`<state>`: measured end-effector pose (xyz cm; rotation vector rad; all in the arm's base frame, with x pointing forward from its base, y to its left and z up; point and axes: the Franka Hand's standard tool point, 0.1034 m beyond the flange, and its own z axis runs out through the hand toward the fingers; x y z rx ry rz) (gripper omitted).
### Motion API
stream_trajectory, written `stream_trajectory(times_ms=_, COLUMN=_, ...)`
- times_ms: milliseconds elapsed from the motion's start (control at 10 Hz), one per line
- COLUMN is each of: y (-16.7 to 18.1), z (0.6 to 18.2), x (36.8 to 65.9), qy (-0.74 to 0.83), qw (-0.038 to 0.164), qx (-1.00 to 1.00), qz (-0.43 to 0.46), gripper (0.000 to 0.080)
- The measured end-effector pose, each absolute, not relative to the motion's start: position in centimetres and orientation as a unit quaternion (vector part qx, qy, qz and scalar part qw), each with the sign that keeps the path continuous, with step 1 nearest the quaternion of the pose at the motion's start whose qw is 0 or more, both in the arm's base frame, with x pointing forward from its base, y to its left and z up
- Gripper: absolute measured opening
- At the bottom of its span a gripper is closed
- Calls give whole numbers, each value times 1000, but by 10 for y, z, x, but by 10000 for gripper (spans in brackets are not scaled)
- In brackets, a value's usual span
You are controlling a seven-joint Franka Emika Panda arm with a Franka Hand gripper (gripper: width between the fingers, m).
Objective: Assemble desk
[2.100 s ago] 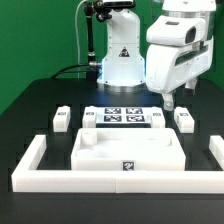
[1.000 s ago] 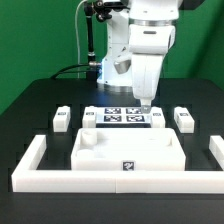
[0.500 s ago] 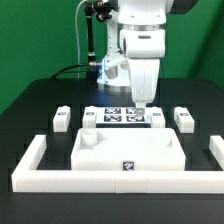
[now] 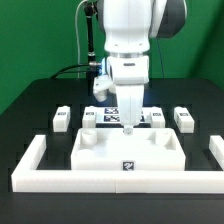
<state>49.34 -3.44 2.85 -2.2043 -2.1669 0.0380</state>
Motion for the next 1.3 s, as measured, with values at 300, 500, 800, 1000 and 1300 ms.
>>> stream_trajectory(times_ms=300, y=-35, z=28, x=492, qy=-701, qw=26, qx=-713, qz=14, gripper=419)
stream_trajectory(times_ms=500, y=-35, z=27, x=492, qy=-701, qw=27, qx=-713, qz=14, gripper=237)
stream_trajectory(times_ms=800, y=-35, z=27, x=492, qy=-701, qw=27, qx=-713, qz=14, gripper=22)
stream_trajectory(times_ms=1000, y=-35, z=27, x=492, qy=-701, qw=27, qx=-713, qz=14, gripper=7)
stream_trajectory(times_ms=1300, y=-35, z=27, x=492, qy=-701, qw=27, qx=-713, qz=14, gripper=2)
